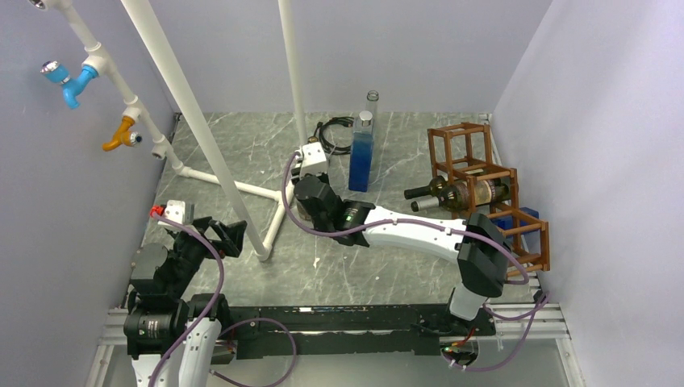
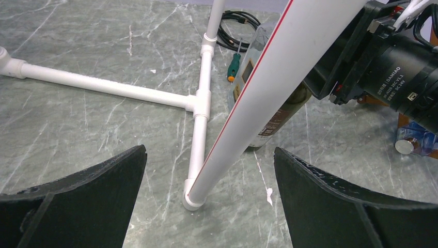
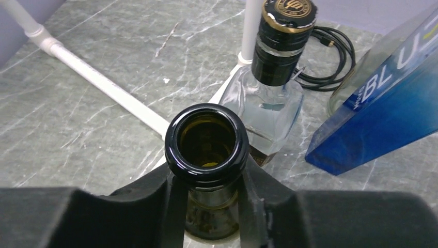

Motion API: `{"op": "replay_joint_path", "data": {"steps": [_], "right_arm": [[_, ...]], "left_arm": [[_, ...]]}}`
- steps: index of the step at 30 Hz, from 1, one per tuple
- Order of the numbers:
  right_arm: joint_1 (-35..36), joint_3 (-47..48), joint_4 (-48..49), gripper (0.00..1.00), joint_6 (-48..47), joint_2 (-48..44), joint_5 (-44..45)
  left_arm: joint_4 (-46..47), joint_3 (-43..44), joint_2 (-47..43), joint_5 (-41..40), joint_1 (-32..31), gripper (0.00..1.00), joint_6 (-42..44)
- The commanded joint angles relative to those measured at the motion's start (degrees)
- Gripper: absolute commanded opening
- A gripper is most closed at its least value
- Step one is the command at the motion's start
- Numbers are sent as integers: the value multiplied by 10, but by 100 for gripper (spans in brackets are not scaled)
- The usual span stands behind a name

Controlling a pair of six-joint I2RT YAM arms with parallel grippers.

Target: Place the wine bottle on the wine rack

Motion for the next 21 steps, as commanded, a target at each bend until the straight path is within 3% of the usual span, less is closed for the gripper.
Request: {"op": "replay_joint_path", "data": {"steps": [1,6,16,21], "right_arm": [[5,4,-16,23,11,-26,-47],[4,-23,-47,0,-18,-95,-87],[5,-163,21,0,-94,-296,-193],[5,-177,2,0,-114,-347,-183]], "left_arm": [[18,9,7,0,1,99,-6],[17,9,7,-3,2,99,-7],[19,9,13,5,3,98,-6],[18,9,15,2,3,98,-7]]}}
